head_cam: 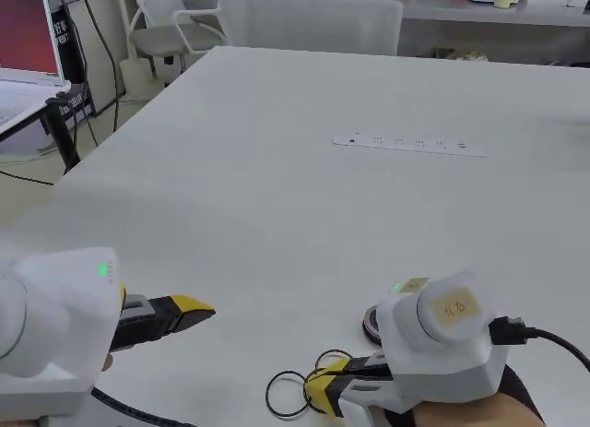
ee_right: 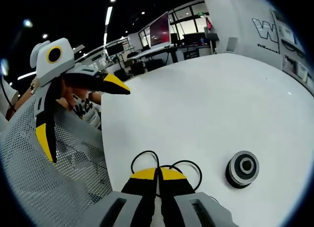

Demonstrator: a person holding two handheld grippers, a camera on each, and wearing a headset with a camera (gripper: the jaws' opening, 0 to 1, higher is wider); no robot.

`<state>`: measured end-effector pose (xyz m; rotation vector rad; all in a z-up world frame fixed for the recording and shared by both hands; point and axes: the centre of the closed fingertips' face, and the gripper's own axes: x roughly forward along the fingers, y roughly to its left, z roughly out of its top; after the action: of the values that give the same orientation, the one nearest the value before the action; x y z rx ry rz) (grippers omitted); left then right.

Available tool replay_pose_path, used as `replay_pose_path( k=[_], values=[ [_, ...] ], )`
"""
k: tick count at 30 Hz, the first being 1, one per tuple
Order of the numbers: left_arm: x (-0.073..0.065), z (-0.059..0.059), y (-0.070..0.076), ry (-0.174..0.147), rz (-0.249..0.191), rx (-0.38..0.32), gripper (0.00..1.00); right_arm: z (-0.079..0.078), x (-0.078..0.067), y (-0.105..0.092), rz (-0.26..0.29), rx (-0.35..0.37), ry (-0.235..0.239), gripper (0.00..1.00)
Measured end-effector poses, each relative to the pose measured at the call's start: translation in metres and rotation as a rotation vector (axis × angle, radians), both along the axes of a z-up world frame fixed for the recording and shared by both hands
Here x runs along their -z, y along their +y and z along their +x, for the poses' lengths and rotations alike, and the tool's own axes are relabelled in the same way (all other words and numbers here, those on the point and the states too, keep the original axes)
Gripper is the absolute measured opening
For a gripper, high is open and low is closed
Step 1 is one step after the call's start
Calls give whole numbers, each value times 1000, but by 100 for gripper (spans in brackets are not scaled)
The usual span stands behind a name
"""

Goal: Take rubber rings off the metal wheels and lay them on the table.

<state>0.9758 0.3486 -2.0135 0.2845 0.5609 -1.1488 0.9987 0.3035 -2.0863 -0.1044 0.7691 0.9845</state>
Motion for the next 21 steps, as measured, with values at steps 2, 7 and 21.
replay_pose_path(
  k=[2,7,21],
  values=[
    [0,0,0,1,-3,-2,86,0,0,0,-1,-3,-4,0],
    [-1,0,-1,3,-8,-1,86,0,-1,0,-4,-5,-11,0],
    [-1,-1,-1,5,-9,-1,86,5,-8,-3,16,25,6,1]
  ],
)
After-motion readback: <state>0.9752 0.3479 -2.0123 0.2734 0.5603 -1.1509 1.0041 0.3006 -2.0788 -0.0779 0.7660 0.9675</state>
